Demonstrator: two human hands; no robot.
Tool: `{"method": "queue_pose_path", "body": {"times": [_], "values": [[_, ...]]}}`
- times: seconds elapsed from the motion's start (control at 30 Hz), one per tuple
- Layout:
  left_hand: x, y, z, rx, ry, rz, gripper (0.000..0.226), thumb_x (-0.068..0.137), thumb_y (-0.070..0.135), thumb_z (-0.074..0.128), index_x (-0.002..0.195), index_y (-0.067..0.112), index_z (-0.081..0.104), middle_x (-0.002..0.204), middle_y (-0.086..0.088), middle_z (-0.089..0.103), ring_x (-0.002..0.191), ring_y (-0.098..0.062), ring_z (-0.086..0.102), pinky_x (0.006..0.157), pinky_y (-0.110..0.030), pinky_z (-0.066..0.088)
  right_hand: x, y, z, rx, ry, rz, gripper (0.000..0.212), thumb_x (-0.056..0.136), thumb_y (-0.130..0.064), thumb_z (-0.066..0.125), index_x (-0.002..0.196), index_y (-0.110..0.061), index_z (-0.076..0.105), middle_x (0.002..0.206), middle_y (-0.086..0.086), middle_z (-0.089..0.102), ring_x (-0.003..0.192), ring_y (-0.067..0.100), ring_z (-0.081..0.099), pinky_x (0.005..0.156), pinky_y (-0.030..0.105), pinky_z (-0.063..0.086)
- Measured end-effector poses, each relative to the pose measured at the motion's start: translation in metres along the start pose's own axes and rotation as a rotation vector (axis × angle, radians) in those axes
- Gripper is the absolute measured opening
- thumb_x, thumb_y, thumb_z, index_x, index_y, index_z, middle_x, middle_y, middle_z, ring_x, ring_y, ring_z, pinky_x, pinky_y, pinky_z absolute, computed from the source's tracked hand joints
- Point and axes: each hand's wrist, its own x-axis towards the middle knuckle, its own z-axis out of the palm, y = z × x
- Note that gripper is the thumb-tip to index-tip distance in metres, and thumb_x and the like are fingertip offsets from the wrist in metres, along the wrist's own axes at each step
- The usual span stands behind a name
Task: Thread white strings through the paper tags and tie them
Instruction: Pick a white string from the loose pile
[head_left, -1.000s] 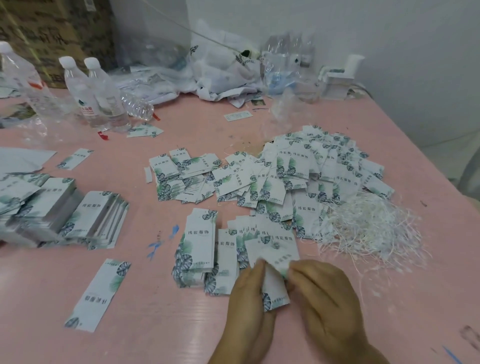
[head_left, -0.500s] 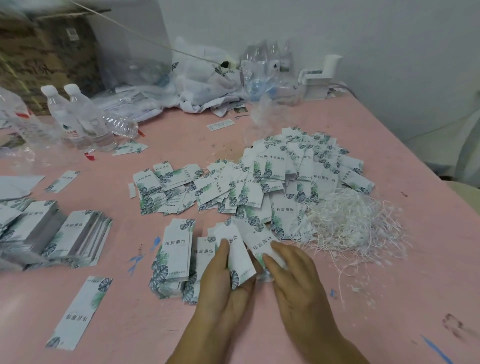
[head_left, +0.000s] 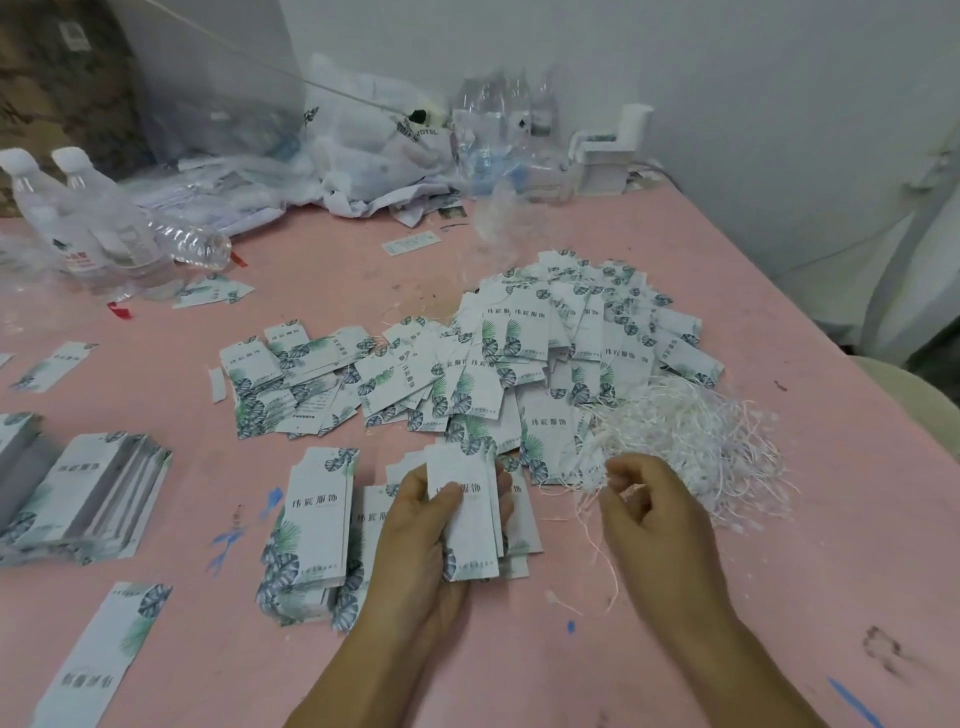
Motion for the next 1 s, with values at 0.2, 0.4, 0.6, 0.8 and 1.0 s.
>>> {"method": "queue_pose_path", "body": {"times": [0.2,0.4,0.6,0.8,1.0], "values": [[0.002,0.0,0.005,-0.045,-0.05,-0.049,0.046,0.088,0.006,0.051,0.131,-0.007,0.042,0.116,-0.034,0.065,0.106,-0.044,0.067,0.076,-0.043,0.06,0.032,-0.017,0.018,-0.466,-0.121,-0.061,0.017,0.085,-0.045,0.061,0.097,-0.034,0.06,0.076,-0.017,0.055,0.067,0.002,0.052,0.057,0.026,0.039],[0.003,0.001,-0.001,-0.067,0.008,-0.09,0.047,0.081,0.008,0.057,0.124,-0.011,0.053,0.11,-0.027,0.07,0.089,-0.032,0.072,0.075,-0.038,0.062,0.041,-0.019,0.035,-0.681,-0.116,-0.069,0.013,0.092,-0.035,0.054,0.083,-0.03,0.062,0.07,-0.015,0.06,0.055,0.001,0.048,0.046,0.021,0.027],[0.004,0.001,0.001,-0.07,-0.004,-0.153,0.042,0.077,0.014,0.064,0.114,-0.004,0.063,0.086,-0.023,0.068,0.068,-0.03,0.065,0.065,-0.037,0.059,0.036,-0.019,0.019,-0.042,-0.132,0.09,0.013,0.089,-0.024,0.059,0.076,-0.026,0.061,0.066,-0.003,0.063,0.056,0.013,0.058,0.053,0.036,0.049],[0.004,-0.002,0.0,-0.171,-0.098,-0.11,0.039,0.088,0.012,0.057,0.123,0.028,0.065,0.088,-0.015,0.065,0.069,-0.026,0.059,0.059,-0.035,0.054,0.058,-0.052,-0.018,0.227,-0.139,0.103,0.011,0.087,-0.023,0.069,0.077,-0.028,0.07,0.06,-0.011,0.062,0.05,0.002,0.051,0.049,0.013,0.043],[0.003,-0.001,-0.002,-0.136,-0.125,-0.101,0.03,0.072,0.005,0.071,0.095,0.023,0.064,0.087,-0.014,0.063,0.066,-0.026,0.058,0.055,-0.032,0.051,0.066,-0.079,-0.025,0.281,-0.098,0.074,0.013,0.092,-0.022,0.063,0.081,-0.02,0.07,0.081,-0.006,0.072,0.071,-0.001,0.062,0.07,0.024,0.044]]}}
